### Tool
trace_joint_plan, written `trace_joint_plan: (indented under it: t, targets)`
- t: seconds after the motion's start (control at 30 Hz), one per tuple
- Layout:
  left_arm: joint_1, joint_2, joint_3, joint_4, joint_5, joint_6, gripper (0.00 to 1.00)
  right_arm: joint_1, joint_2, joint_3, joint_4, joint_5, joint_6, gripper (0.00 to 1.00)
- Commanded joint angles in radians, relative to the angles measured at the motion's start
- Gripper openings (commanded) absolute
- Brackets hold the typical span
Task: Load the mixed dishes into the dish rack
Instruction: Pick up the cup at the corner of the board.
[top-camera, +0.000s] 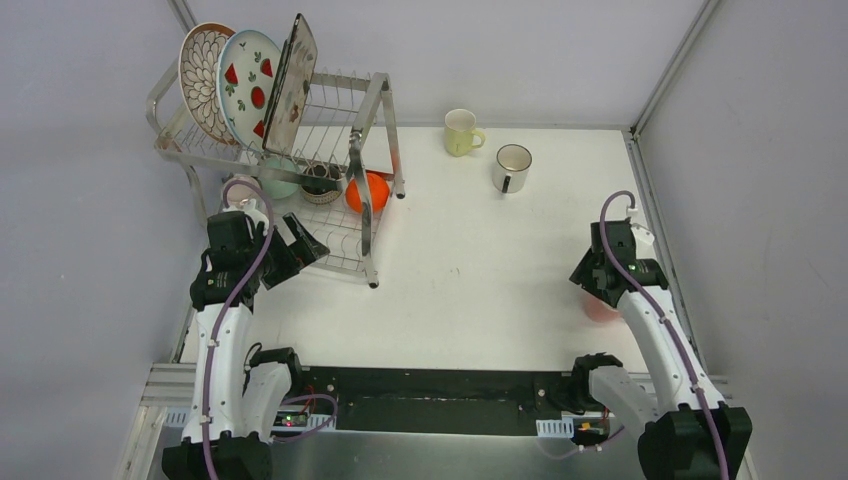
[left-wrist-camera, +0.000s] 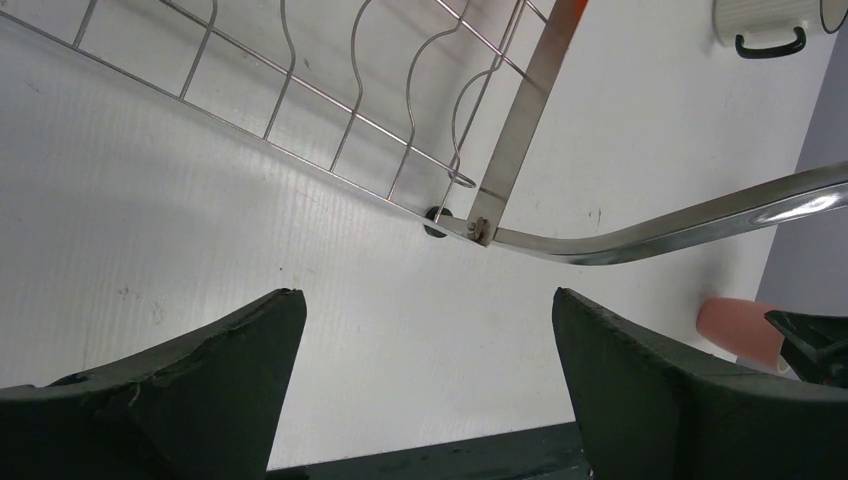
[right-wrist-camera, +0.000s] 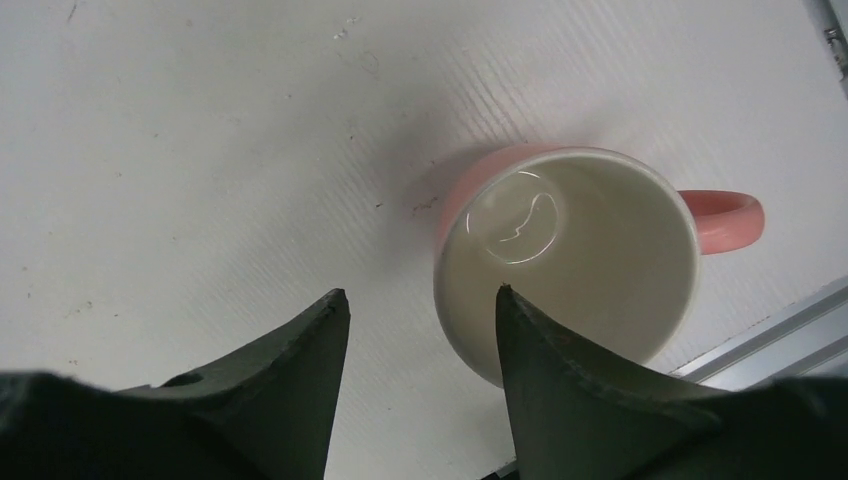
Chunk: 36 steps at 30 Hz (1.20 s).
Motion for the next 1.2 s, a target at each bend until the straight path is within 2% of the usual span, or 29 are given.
trace_joint_plan:
  t: [0.0, 0.23, 0.5, 0.63, 0.97, 1.17]
  targets:
    - [-0.014, -0.024, 0.000, 0.042, 0.012, 0.024, 0.98, -0.038, 0.022, -0.008, 0.083, -0.101, -0.033, 0.55]
    - [-0.014, -0.063, -0.004, 0.041, 0.118, 0.018, 0.93, -0.040, 0.075, -0.012, 0.119, -0.225, -0.052, 0.43]
    - [-0.014, -0.197, -0.086, 0.039, 0.308, -0.125, 0.88, -0.039, 0.077, -0.006, 0.125, -0.391, -0.066, 0.14]
    - [-0.033, -0.198, -0.096, 0.041, 0.388, -0.136, 0.86, -0.038, 0.035, 0.001, 0.117, -0.509, -0.039, 0.00]
    - [-0.129, -0.221, -0.097, 0.054, 0.490, -0.119, 0.81, -0.037, -0.100, 0.010, 0.117, -0.746, 0.108, 0.00]
    - [-0.151, -0.236, -0.090, 0.080, 0.545, -0.074, 0.80, -0.037, -0.158, -0.016, 0.225, -0.916, 0.260, 0.00]
